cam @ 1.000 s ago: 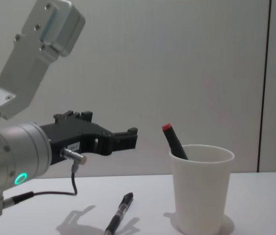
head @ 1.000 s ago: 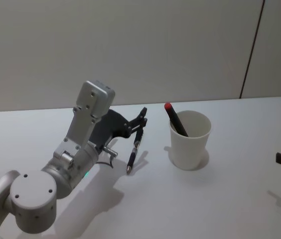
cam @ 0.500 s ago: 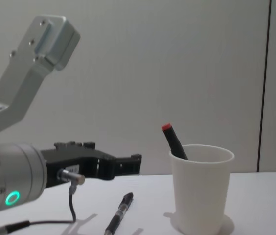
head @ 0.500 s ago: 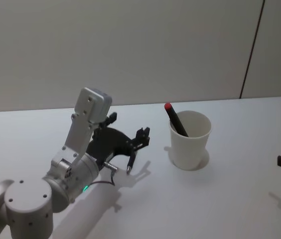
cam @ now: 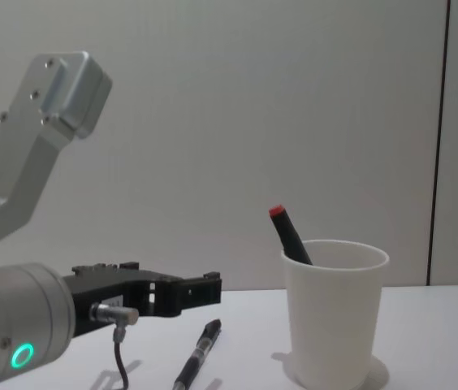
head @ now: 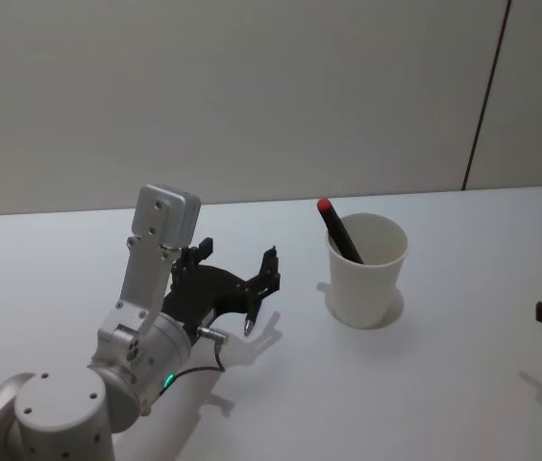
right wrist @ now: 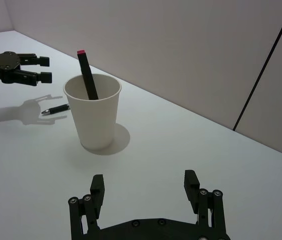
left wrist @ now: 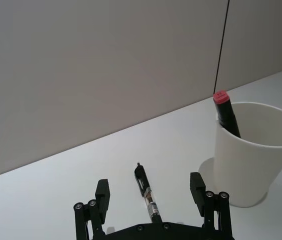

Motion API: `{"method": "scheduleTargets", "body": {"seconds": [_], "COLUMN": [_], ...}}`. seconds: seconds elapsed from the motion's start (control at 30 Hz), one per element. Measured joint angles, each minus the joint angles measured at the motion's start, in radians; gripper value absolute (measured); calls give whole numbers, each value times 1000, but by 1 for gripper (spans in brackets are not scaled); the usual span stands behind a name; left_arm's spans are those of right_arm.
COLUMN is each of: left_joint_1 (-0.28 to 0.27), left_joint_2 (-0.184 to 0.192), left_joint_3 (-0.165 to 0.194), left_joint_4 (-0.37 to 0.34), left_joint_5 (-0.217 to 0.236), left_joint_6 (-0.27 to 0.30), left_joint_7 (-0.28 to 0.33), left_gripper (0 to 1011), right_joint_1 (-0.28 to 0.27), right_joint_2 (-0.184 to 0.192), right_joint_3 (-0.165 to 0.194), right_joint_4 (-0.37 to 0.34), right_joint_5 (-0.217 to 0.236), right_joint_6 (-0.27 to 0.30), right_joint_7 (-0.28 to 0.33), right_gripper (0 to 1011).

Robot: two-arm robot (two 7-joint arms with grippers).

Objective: Place the pen into the pen holder.

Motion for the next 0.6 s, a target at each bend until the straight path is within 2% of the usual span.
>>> {"method": "scheduleTargets", "body": {"seconds": [0.27, 0.6], "left_joint_1": [-3, -22], "left_joint_2": [-21, -44], "left_joint_3": [7, 17], "left_joint_4": [16, 61], "left_joint_5": [37, 103], "left_joint_6": [22, 52], "left_joint_7": [43, 24], "left_gripper": [1001, 1000], "right_joint_1": [-1, -1], "right_joint_2": [1, 1], "right_joint_3": [0, 0], "right_joint_4": [0, 0], "right_joint_5": [0, 0], "right_joint_6": [0, 0], "right_joint_7": [1, 1], "right_gripper": [1002, 1002]}}
